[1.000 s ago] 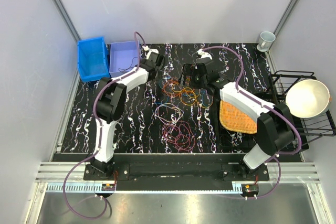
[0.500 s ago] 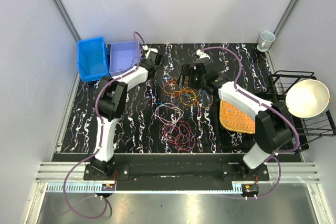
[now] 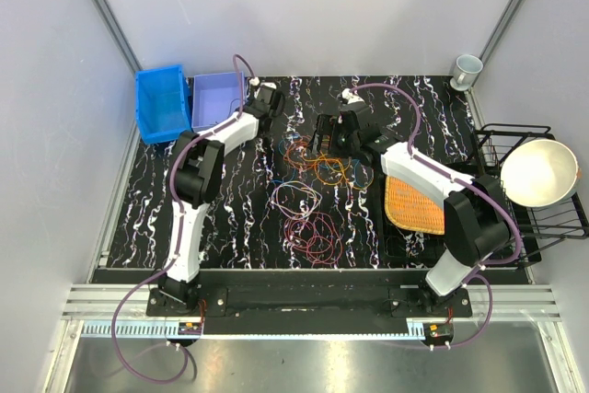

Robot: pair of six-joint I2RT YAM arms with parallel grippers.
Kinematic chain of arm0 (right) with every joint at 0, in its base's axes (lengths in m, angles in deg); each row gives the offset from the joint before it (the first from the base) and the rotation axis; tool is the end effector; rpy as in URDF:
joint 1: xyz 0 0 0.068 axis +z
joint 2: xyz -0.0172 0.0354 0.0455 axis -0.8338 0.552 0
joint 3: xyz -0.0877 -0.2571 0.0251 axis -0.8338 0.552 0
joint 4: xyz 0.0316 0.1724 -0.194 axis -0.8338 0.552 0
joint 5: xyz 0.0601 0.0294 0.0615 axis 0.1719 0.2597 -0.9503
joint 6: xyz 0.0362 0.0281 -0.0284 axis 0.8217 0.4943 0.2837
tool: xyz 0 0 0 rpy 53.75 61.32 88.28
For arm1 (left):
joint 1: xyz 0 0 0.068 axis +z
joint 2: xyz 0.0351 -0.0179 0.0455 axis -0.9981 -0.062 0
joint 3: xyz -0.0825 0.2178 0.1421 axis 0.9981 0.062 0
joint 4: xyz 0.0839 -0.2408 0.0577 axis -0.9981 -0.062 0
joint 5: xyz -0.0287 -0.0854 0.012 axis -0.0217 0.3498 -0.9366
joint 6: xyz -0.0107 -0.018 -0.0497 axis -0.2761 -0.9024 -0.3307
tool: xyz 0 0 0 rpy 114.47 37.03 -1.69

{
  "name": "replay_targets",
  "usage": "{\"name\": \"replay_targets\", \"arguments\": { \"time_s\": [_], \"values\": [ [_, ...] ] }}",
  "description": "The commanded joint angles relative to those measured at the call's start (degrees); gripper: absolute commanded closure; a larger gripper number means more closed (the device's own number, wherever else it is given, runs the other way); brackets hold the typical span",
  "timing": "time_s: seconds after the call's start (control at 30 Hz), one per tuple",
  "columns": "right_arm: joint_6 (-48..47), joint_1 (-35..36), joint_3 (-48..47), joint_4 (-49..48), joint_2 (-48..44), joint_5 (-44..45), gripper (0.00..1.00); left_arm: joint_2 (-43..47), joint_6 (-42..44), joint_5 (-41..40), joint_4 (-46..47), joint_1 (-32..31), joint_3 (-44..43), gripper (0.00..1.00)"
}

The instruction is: Untangle the cables

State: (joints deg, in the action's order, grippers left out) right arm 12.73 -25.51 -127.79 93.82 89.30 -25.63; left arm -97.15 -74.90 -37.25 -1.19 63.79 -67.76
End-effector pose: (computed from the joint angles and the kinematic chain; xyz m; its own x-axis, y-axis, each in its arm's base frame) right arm 0.3220 0.1943 0.2588 -0.7095 0.1365 -0.6914 -0.2143 0.8928 0.3962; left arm 0.4644 -0.1820 0.1624 -0.7416 -0.0002 -0.6708 -0.0359 0.9986 0.0394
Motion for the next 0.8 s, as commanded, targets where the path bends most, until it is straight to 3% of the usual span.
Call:
{"name": "replay_targets", "arguments": {
  "time_s": [0.0, 0.27, 0.6, 0.77],
  "values": [
    [0.6, -0.3, -2.5, -2.2, 0.3, -1.6, 0.0, -0.4, 0.6, 2.4, 0.5, 0.6, -2.6, 1.0],
    [1.0, -0.6, -2.4, -2.4, 0.1, -2.4, 0.01, 6.9, 0.5, 3.7, -2.1, 0.6, -2.3, 1.0],
    [1.7, -0.5, -2.0, -3.2, -0.3, -5.0, 0.02, 17.5, 1.7, 2.5, -11.8, 4.1, -9.5, 1.0],
    [2.4, -0.5, -1.8, -3.7, -0.2, -6.4, 0.02, 17.6, 1.7, 4.4, -14.2, 8.0, -16.8, 1.0]
  ]
}}
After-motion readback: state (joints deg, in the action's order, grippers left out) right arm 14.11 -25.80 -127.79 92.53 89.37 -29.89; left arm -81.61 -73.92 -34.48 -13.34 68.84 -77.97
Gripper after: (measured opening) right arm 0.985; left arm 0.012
